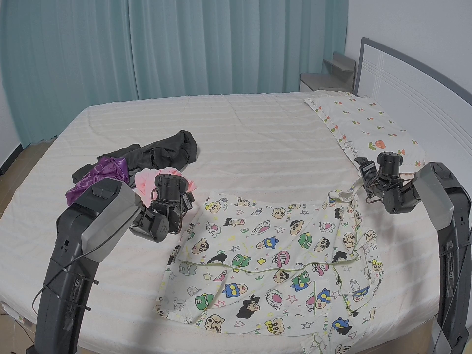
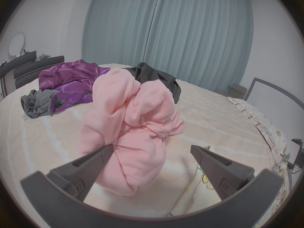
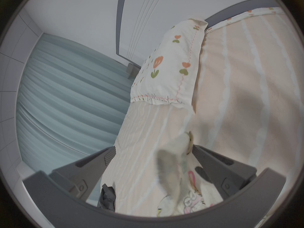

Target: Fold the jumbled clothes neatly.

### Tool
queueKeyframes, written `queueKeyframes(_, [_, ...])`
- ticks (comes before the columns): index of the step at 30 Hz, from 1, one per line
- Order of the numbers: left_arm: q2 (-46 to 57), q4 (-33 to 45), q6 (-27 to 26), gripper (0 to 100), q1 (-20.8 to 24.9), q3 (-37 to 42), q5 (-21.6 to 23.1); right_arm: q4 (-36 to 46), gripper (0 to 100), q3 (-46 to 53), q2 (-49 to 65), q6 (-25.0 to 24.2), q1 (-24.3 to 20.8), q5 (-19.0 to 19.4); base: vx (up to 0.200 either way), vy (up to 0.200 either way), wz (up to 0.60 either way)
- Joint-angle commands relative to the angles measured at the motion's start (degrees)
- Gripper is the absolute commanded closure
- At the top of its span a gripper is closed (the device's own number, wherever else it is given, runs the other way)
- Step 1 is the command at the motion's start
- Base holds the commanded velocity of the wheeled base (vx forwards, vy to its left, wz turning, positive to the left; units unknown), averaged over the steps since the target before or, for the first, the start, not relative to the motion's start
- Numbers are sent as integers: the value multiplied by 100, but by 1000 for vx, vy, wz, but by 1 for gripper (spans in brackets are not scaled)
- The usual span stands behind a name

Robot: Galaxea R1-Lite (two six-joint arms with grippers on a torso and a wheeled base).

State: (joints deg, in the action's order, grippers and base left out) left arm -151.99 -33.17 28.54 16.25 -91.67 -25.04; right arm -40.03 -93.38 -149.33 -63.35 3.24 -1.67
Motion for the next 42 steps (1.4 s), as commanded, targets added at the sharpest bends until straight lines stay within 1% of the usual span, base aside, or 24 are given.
queueKeyframes(1, [258, -14, 11, 0, -8, 150, -1, 4, 0, 30, 106, 7, 80, -18, 0, 0, 0])
queueKeyframes(4, [451, -14, 117, 0, -8, 334, -1, 22, 0, 294, 265, 86, 194, -35, 0, 0, 0])
queueKeyframes(8, [943, -14, 258, 0, -61, 923, 52, 31, 0, 1568, 845, 1124, 440, 132, 0, 0, 0])
queueKeyframes(9, [943, -14, 258, 0, -61, 923, 52, 31, 0, 1568, 845, 1124, 440, 132, 0, 0, 0])
queueKeyframes(10, [1225, -23, 416, 0, -69, 1266, 131, -57, 0, 2395, 1231, 1704, 572, 466, 0, 0, 0])
queueKeyframes(11, [1392, -23, 530, 0, -69, 1459, 210, -154, 0, 2825, 1425, 2011, 669, 721, 0, 0, 0])
queueKeyframes(12, [1471, -23, 591, 0, -69, 1556, 263, -207, 0, 3010, 1504, 2134, 704, 853, 0, 0, 0])
queueKeyframes(13, [1743, -23, 811, 0, -61, 1890, 421, -409, 0, 3599, 1767, 2547, 853, 1292, 0, 0, 0])
queueKeyframes(15, [2104, -23, 1110, 0, -17, 2373, 676, -681, 0, 4275, 2075, 2996, 1029, 1811, 0, 0, 0])
queueKeyframes(16, [2235, -32, 1216, 0, -8, 2576, 746, -743, 0, 4513, 2163, 3127, 1082, 1960, 0, 0, 0])
queueKeyframes(20, [2666, -155, 1778, 0, 36, 3296, 887, -795, 0, 5234, 2409, 3593, 1214, 2259, 0, 0, 0])
queueKeyframes(21, [2710, -190, 1840, 0, 54, 3375, 922, -804, 0, 5304, 2418, 3655, 1231, 2294, 0, 0, 0])
queueKeyframes(23, [2912, -471, 2130, 0, 62, 3876, 1194, -822, 0, 5682, 2427, 4147, 1302, 2531, 0, 0, 0])
queueKeyframes(27, [3035, -928, 2174, 0, 124, 4465, 1309, -831, 0, 6121, 2427, 4797, 1319, 2751, 0, 0, 0])
queueKeyframes(28, [3035, -1025, 2200, 0, 133, 4535, 1300, -831, 0, 6192, 2418, 4876, 1310, 2769, 0, 0, 0])
queueKeyframes(31, [3035, -1025, 2200, 0, 133, 4535, 1300, -831, 0, 6192, 2418, 4876, 1310, 2769, 0, 0, 0])
queueKeyframes(32, [3035, -1455, 2358, 0, 229, 4905, 1309, -831, 0, 6359, 2418, 5131, 1258, 2962, 0, 0, 0])
queueKeyframes(33, [3026, -1543, 2411, 0, 265, 4975, 1317, -831, 0, 6376, 2427, 5175, 1249, 3041, 0, 0, 0])
queueKeyframes(36, [3000, -1631, 2516, 0, 317, 5054, 1317, -831, 0, 6367, 2418, 5184, 1170, 3076, 0, 0, 0])
queueKeyframes(39, [2991, -1658, 2648, 0, 335, 5089, 1335, -875, 0, 6332, 2374, 5184, 994, 3076, 0, 0, 0])
queueKeyframes(42, [2982, -1666, 2675, 0, 326, 5089, 1344, -883, 0, 6315, 2330, 5167, 897, 3059, 0, 0, 0])
